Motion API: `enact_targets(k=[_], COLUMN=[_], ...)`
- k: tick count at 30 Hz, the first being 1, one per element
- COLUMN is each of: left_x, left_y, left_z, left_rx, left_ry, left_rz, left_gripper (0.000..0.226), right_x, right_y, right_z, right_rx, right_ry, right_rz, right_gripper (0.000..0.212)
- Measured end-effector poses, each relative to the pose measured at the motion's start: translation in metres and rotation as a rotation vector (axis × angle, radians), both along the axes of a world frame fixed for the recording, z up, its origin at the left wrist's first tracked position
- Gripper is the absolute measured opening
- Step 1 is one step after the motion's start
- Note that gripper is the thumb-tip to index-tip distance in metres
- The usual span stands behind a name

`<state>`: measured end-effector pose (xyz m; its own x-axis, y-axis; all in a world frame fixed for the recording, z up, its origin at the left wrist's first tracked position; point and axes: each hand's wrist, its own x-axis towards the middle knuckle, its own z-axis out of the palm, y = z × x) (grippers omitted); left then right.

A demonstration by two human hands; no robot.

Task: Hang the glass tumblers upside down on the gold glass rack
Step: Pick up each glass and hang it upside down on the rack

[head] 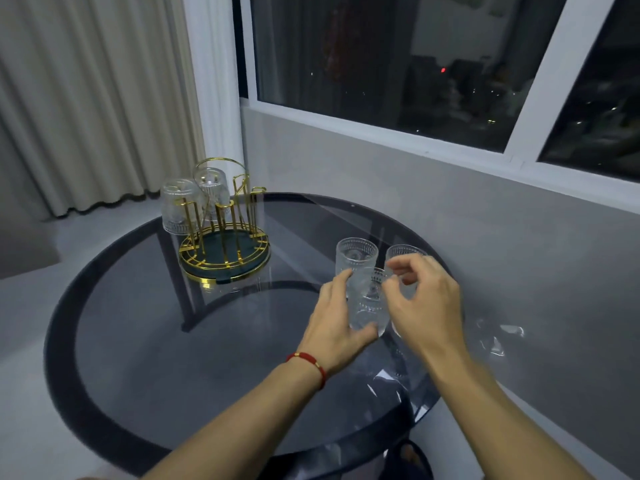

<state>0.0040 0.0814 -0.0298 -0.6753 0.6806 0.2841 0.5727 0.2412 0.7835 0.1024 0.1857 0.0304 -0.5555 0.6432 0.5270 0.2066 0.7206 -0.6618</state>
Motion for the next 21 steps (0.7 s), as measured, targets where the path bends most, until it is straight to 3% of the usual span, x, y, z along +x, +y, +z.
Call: enact_targets(k=[4, 11, 17, 21], left_x=[0.013, 0.009, 0.004, -0.024], left_y=[0.025, 0.028, -0.031, -0.057], left_z=[0.002, 0.012, 0.016, 0.028], left_rx=[0.074, -0.002, -0.011, 0.075], left_ry=[-0.051, -0.006, 0.005, -0.186], left_rz=[0.130, 0.206, 0.182, 0.330], left_gripper=[0.098, 0.100, 0.077, 0.073], right_x=[0.003, -0.002, -0.015, -0.038], right_y=[0.009, 0.009, -0.011, -0.030], right_z=[0.000, -0.001, -0.004, -0.011], right_rx=[-0.004, -0.008, 0.122, 0.060], right_ry=[0.018, 0.046, 0.026, -0.033], right_rz=[-0.031, -0.017, 0.232, 0.389], right_gripper=[0.019, 0.018, 0.026, 0.029])
